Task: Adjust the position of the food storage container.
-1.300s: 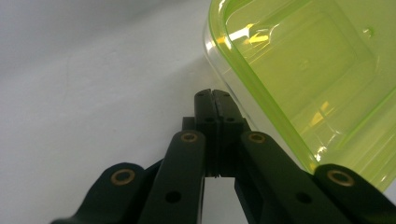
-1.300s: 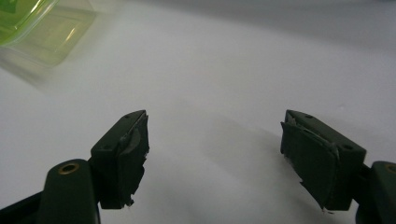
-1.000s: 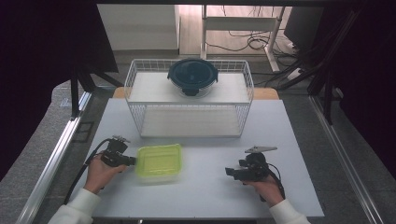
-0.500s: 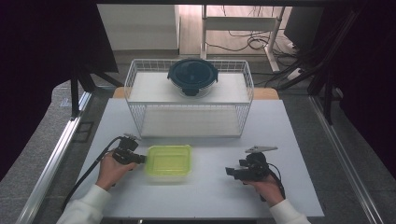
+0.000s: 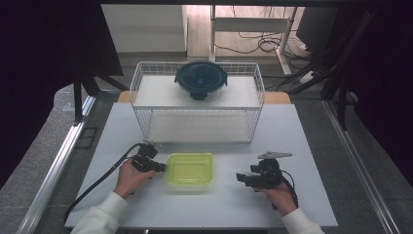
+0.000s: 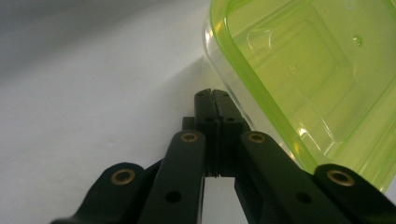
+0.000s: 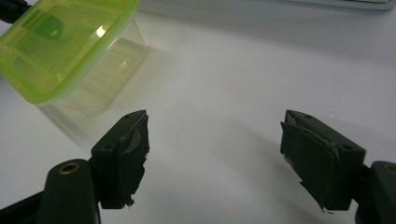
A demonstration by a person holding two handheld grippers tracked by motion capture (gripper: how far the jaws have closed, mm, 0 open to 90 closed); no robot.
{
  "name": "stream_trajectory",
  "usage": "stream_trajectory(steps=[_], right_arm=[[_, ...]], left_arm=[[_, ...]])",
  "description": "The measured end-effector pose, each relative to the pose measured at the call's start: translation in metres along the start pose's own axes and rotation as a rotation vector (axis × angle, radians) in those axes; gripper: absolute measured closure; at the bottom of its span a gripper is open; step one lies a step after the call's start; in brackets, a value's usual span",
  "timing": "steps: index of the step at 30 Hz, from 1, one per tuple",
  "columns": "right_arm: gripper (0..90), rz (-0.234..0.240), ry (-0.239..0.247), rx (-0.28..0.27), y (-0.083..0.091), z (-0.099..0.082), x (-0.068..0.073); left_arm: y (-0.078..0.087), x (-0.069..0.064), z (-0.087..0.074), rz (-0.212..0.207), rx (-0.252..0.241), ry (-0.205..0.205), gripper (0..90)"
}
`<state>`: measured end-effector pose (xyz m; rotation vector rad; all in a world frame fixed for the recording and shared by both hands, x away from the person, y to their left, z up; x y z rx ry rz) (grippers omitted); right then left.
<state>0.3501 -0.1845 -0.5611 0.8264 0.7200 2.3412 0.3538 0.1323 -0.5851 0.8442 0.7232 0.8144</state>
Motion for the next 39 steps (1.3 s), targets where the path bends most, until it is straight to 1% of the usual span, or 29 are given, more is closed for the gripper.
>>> stream_trajectory(steps=[3, 5, 7, 10, 13, 15, 17, 18, 20, 22, 24, 25, 26, 27, 29, 30, 31, 32, 33, 34, 37, 38, 39], right_arm=[[23.3, 0.0, -0.002, -0.005, 0.001, 0.001, 0.0], [23.3, -0.004, 0.002, -0.013, 0.002, 0.002, 0.0], [23.3, -0.001, -0.005, -0.018, 0.003, 0.003, 0.001], [23.3, -0.005, -0.006, -0.034, 0.005, 0.006, 0.0], [23.3, -0.006, -0.014, -0.045, 0.007, 0.007, -0.001], [23.3, -0.005, -0.011, -0.048, 0.007, 0.007, -0.001], [23.3, -0.004, -0.008, -0.049, 0.008, 0.008, 0.0], [23.3, -0.001, -0.007, -0.05, 0.008, 0.008, 0.001], [23.3, 0.002, 0.002, -0.055, 0.01, 0.01, 0.002], [23.3, 0.007, 0.015, -0.06, 0.011, 0.012, 0.005], [23.3, 0.009, 0.034, -0.057, 0.012, 0.013, 0.007], [23.3, 0.01, 0.041, -0.057, 0.013, 0.014, 0.009], [23.3, 0.013, 0.049, -0.052, 0.014, 0.015, 0.01], [23.4, 0.015, 0.055, -0.05, 0.015, 0.016, 0.012], [23.4, 0.012, 0.064, -0.062, 0.018, 0.021, 0.014], [23.3, 0.011, 0.068, -0.065, 0.021, 0.024, 0.016], [23.3, 0.015, 0.073, -0.072, 0.024, 0.03, 0.019], [23.3, 0.015, 0.073, -0.072, 0.024, 0.03, 0.019], [23.3, 0.019, 0.071, -0.077, 0.025, 0.033, 0.02], [23.3, 0.029, 0.068, -0.08, 0.027, 0.042, 0.027], [23.3, 0.035, 0.07, -0.067, 0.024, 0.049, 0.035], [23.3, 0.038, 0.067, -0.063, 0.023, 0.051, 0.036], [23.3, 0.036, 0.069, -0.059, 0.022, 0.053, 0.038]], left_arm=[[-0.002, -0.004, 0.002, -0.01, 0.0, 0.001, 90.0], [-0.004, -0.011, 0.002, -0.031, -0.003, 0.003, 90.0], [-0.005, -0.014, 0.002, -0.035, -0.002, -0.008, 90.0], [-0.006, -0.02, 0.003, -0.073, -0.01, 0.002, 90.0], [-0.008, -0.021, 0.003, -0.077, -0.014, 0.009, 89.9], [-0.007, -0.021, 0.002, -0.077, -0.013, 0.001, 90.0], [-0.002, -0.018, 0.002, -0.052, -0.019, -0.004, 89.9], [0.001, -0.015, 0.001, -0.035, -0.024, -0.008, 89.9], [0.009, -0.01, 0.0, 0.004, -0.042, -0.005, 89.9], [0.018, -0.007, 0.0, 0.03, -0.074, -0.002, 89.9], [0.03, -0.006, 0.0, 0.038, -0.118, 0.003, 88.5], [0.036, -0.007, 0.001, 0.03, -0.146, 0.005, 84.8], [0.041, -0.008, 0.003, 0.026, -0.178, 0.012, 78.9], [0.047, -0.009, 0.005, 0.025, -0.2, 0.015, 70.0], [0.059, -0.009, 0.008, 0.03, -0.231, 0.04, 54.7], [0.067, -0.008, 0.01, 0.028, -0.242, 0.058, 49.0], [0.071, -0.008, 0.011, 0.024, -0.245, 0.059, 42.4], [0.071, -0.008, 0.011, 0.024, -0.245, 0.059, 38.8], [0.079, -0.01, 0.012, 0.008, -0.254, 0.061, 38.8], [0.086, -0.014, 0.013, -0.007, -0.27, 0.068, 34.3], [0.088, -0.017, 0.013, 0.008, -0.271, 0.069, 31.0], [0.088, -0.019, 0.013, -0.001, -0.276, 0.078, 30.6], [0.087, -0.021, 0.012, -0.01, -0.27, 0.074, 30.1]])
Point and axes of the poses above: each handheld gripper's, and its own axes: y roughly backward along the jaws, z roughly out of its top, x roughly to its left, the point moved 8 cm from there along -y, roughly forward along the jaws, and after that the axes turned 10 degrees about z, right-handed, at the moved point
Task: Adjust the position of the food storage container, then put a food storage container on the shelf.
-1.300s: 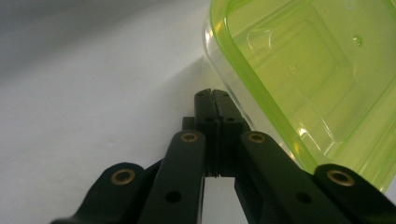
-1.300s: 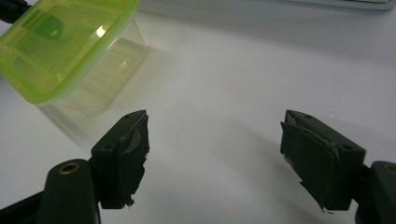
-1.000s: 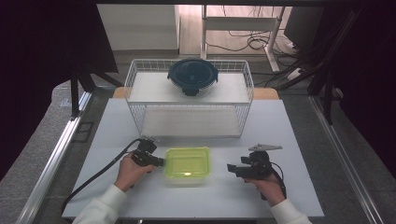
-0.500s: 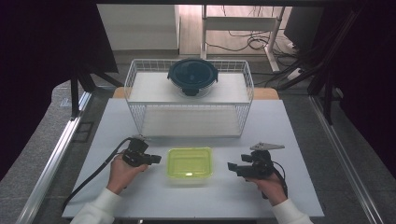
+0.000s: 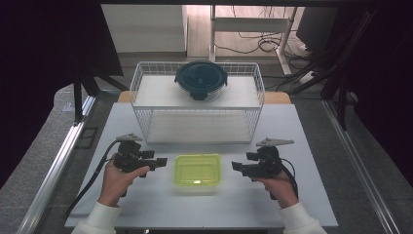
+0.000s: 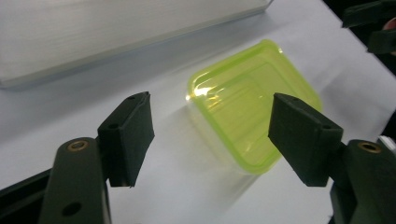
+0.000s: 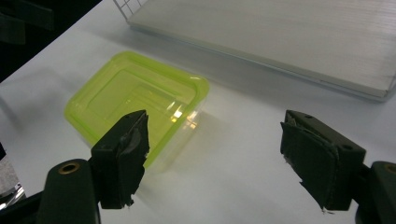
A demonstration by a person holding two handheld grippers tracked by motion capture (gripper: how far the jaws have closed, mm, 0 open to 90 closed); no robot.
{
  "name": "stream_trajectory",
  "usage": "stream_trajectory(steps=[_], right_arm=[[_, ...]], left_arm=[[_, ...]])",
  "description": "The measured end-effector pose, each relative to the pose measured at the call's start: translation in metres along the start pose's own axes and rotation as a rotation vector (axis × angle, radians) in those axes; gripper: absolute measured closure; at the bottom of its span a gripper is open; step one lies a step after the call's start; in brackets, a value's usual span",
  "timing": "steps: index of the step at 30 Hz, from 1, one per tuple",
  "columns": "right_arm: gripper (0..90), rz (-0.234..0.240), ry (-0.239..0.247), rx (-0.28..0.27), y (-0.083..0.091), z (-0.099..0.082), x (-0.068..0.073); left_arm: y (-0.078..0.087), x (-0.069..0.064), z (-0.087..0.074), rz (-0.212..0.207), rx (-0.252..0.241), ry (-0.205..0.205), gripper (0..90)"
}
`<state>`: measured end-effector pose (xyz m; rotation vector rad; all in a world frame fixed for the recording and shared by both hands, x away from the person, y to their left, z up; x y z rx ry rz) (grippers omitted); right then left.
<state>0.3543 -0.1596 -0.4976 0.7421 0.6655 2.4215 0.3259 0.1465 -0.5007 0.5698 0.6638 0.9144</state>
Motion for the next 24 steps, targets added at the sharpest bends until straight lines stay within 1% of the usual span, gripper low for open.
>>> stream_trajectory(steps=[1, 4, 6, 7, 8, 9, 10, 11, 13, 15, 16, 17, 18, 19, 20, 23, 24], right_arm=[[23.4, -0.001, -0.004, 0.001, -0.002, 0.002, 0.001], [23.5, 0.011, -0.029, 0.004, -0.005, 0.005, 0.002], [23.7, 0.009, -0.034, 0.0, -0.005, 0.005, 0.001], [23.7, 0.01, -0.036, 0.001, -0.004, 0.005, 0.001], [23.8, 0.012, -0.037, 0.0, -0.003, 0.004, 0.0], [24.3, 0.015, -0.038, -0.003, -0.002, 0.004, 0.0], [24.5, 0.023, -0.044, -0.01, -0.001, 0.004, 0.001], [24.6, 0.026, -0.046, -0.012, 0.0, 0.004, 0.001], [24.7, 0.03, -0.043, -0.011, -0.001, 0.003, 0.001], [25.3, 0.043, -0.057, -0.012, -0.004, 0.001, 0.002], [26.0, 0.047, -0.066, -0.011, -0.004, 0.0, 0.002], [27.3, 0.05, -0.072, -0.008, -0.005, 0.0, 0.002], [29.2, 0.062, -0.089, -0.002, -0.007, -0.002, 0.002], [29.9, 0.075, -0.103, 0.004, -0.008, -0.003, 0.003], [30.2, 0.08, -0.107, 0.002, -0.009, -0.003, 0.002], [31.4, 0.097, -0.128, 0.003, -0.011, -0.004, 0.001], [31.9, 0.102, -0.145, 0.0, -0.012, -0.005, 0.0]], left_arm=[[-0.001, -0.001, -0.001, -0.003, 0.007, -0.002, 29.3], [-0.002, -0.001, -0.002, 0.005, -0.001, 0.009, 28.5], [-0.003, 0.0, -0.003, 0.012, 0.005, 0.005, 28.5], [-0.003, 0.0, -0.002, 0.015, -0.001, 0.007, 28.5], [-0.003, 0.0, -0.002, 0.01, -0.004, 0.011, 28.7], [-0.002, -0.002, -0.002, -0.019, -0.011, 0.022, 28.8], [-0.002, -0.005, -0.001, -0.036, -0.017, 0.027, 29.1], [-0.003, -0.007, 0.0, -0.041, -0.026, 0.027, 29.1], [-0.009, -0.008, -0.002, -0.029, -0.018, 0.021, 29.0], [-0.013, -0.008, -0.005, -0.021, -0.006, 0.017, 27.3], [-0.014, -0.008, -0.006, -0.024, -0.002, 0.02, 27.0], [-0.015, -0.008, -0.007, -0.04, -0.006, 0.034, 26.9], [-0.014, -0.009, -0.008, -0.062, -0.01, 0.053, 27.1], [-0.014, -0.01, -0.009, -0.075, -0.014, 0.067, 28.4], [-0.014, -0.01, -0.01, -0.087, -0.016, 0.072, 28.8], [-0.016, -0.01, -0.016, -0.086, -0.007, 0.073, 29.5], [-0.018, -0.01, -0.018, -0.099, -0.003, 0.091, 30.1]])
Point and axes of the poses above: each handheld gripper's, and its own axes: y roughly backward along the jaws, z roughly out of its top, x roughly to its left, the point moved 8 cm from there along -y, roughly forward along the jaws, and after that the axes turned 10 degrees about z, right-handed, at the moved point
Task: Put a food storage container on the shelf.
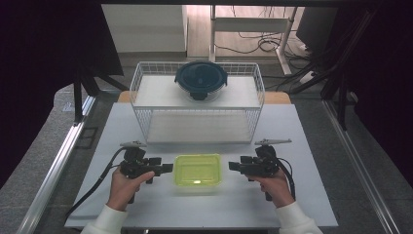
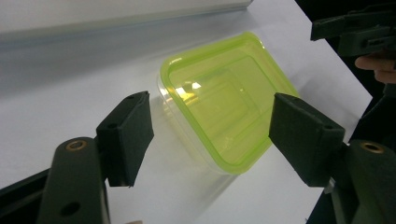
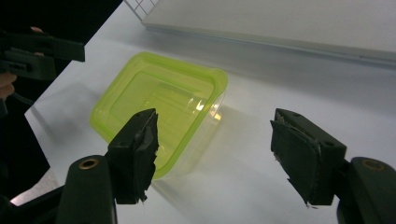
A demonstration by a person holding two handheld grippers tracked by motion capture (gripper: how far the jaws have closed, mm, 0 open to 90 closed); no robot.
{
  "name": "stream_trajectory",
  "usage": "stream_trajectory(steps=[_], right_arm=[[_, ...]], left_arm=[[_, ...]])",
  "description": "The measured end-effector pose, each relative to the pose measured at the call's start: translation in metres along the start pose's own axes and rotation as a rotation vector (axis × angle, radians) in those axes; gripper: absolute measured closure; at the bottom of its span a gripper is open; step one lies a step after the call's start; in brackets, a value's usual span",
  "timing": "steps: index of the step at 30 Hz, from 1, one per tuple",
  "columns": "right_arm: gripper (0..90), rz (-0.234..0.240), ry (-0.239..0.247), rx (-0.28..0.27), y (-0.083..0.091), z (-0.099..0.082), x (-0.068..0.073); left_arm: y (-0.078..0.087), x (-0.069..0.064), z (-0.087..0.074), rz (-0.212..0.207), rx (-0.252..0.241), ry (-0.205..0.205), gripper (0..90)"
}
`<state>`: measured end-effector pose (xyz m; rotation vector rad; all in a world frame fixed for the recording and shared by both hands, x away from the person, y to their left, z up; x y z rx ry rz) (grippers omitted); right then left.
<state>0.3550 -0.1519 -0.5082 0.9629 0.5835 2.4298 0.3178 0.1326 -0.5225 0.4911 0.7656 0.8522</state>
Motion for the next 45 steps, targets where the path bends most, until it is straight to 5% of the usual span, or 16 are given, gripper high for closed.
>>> stream_trajectory(steps=[11, 16, 35, 41, 45], right_arm=[[38.8, 0.048, -0.071, 0.019, -0.02, -0.01, -0.001], [41.0, 0.049, -0.091, 0.038, -0.034, -0.016, -0.005], [54.7, 0.102, -0.193, 0.026, -0.052, -0.022, -0.012], [68.7, 0.177, -0.24, 0.053, -0.06, -0.026, -0.008], [72.0, 0.182, -0.279, 0.045, -0.058, -0.028, -0.011]], left_arm=[[-0.014, 0.009, -0.012, -0.082, 0.031, 0.102, 37.4], [-0.018, 0.012, -0.012, -0.083, 0.017, 0.126, 40.0], [-0.047, 0.01, -0.017, -0.2, 0.045, 0.241, 52.8], [-0.052, 0.009, -0.019, -0.227, 0.051, 0.287, 68.4], [-0.052, 0.007, -0.019, -0.238, 0.047, 0.293, 73.6]])
Point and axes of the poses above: each handheld gripper's, and its own axes: y roughly backward along the jaws, z roughly out of its top, x roughly to its left, the point moved 8 cm from there along -y, roughly forward along the jaws, and after that the axes turned 10 degrees about z, right-handed, at the moved point
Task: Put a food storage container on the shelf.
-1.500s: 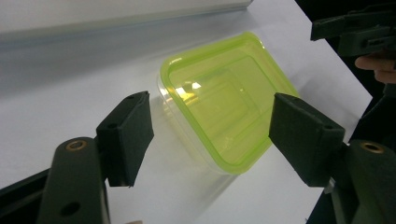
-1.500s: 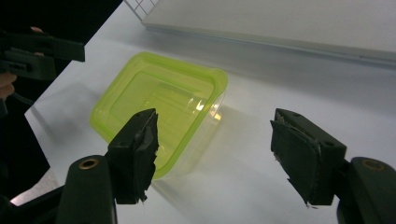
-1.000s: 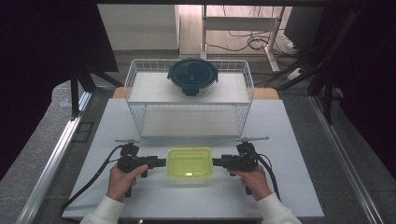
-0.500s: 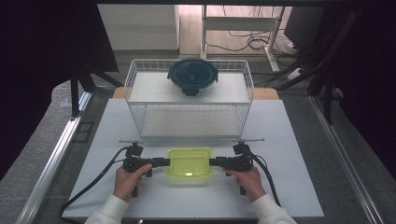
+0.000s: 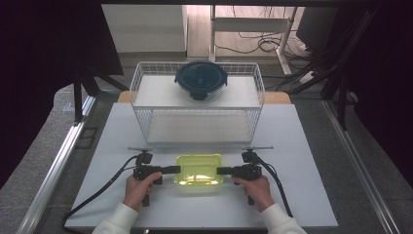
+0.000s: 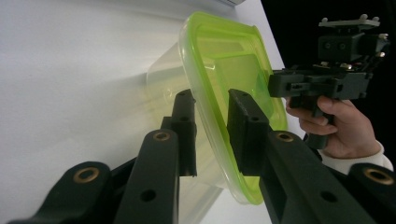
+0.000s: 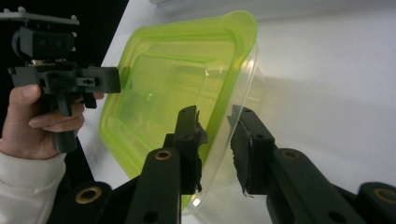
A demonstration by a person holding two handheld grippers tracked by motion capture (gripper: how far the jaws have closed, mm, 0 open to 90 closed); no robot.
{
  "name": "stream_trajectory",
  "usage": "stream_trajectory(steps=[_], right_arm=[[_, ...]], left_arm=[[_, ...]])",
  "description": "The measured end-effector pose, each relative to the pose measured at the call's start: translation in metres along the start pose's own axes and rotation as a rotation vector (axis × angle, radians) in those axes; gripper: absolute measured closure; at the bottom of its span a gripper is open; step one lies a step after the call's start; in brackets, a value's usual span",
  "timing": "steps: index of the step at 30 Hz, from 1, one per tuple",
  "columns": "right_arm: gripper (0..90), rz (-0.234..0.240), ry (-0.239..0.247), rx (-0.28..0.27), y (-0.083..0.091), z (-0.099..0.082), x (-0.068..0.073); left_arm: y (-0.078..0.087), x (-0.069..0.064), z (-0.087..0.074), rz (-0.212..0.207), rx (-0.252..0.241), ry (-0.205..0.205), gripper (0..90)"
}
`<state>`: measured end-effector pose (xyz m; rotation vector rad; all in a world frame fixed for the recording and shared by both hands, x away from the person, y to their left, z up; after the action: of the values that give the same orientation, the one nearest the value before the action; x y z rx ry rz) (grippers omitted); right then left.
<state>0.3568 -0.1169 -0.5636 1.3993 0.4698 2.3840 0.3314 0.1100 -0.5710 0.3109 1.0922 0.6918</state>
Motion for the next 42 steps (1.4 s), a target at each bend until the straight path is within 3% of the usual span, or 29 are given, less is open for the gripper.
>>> stream_trajectory(steps=[4, 7, 15, 21, 24, 28, 33, 42], right_arm=[[73.6, -0.001, -0.002, -0.011, 0.002, 0.001, 0.001], [75.0, 0.003, -0.014, -0.015, 0.004, 0.001, 0.002], [77.0, 0.005, 0.006, -0.02, 0.007, 0.002, 0.006], [77.1, 0.005, 0.052, -0.036, 0.012, 0.006, 0.017], [77.5, -0.003, 0.086, -0.041, 0.018, 0.01, 0.022], [77.8, -0.004, 0.118, -0.049, 0.024, 0.013, 0.029], [77.8, -0.008, 0.151, -0.054, 0.029, 0.016, 0.037], [78.0, 0.0, 0.218, -0.095, 0.039, 0.031, 0.062]], left_arm=[[-0.001, 0.0, -0.002, 0.004, 0.002, 0.003, 74.7], [0.001, -0.003, -0.001, -0.016, -0.006, -0.004, 75.2], [0.009, -0.011, 0.002, -0.037, -0.036, -0.025, 76.2], [0.016, -0.018, 0.004, -0.037, -0.058, -0.053, 76.5], [0.02, -0.028, 0.006, -0.057, -0.082, -0.064, 76.4], [0.022, -0.035, 0.008, -0.031, -0.092, -0.106, 76.8], [0.027, -0.038, 0.01, -0.037, -0.103, -0.116, 77.5], [0.048, -0.059, 0.029, -0.053, -0.165, -0.156, 77.8]])
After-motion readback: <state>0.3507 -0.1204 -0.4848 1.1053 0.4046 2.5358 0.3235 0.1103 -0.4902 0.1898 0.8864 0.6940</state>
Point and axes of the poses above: each handheld gripper's, and its own axes: y roughly backward along the jaws, z roughly out of its top, x roughly to its left, the point moved 8 cm from there along -y, roughly forward along the jaws, and after that the axes turned 10 degrees about z, right-handed, at the moved point
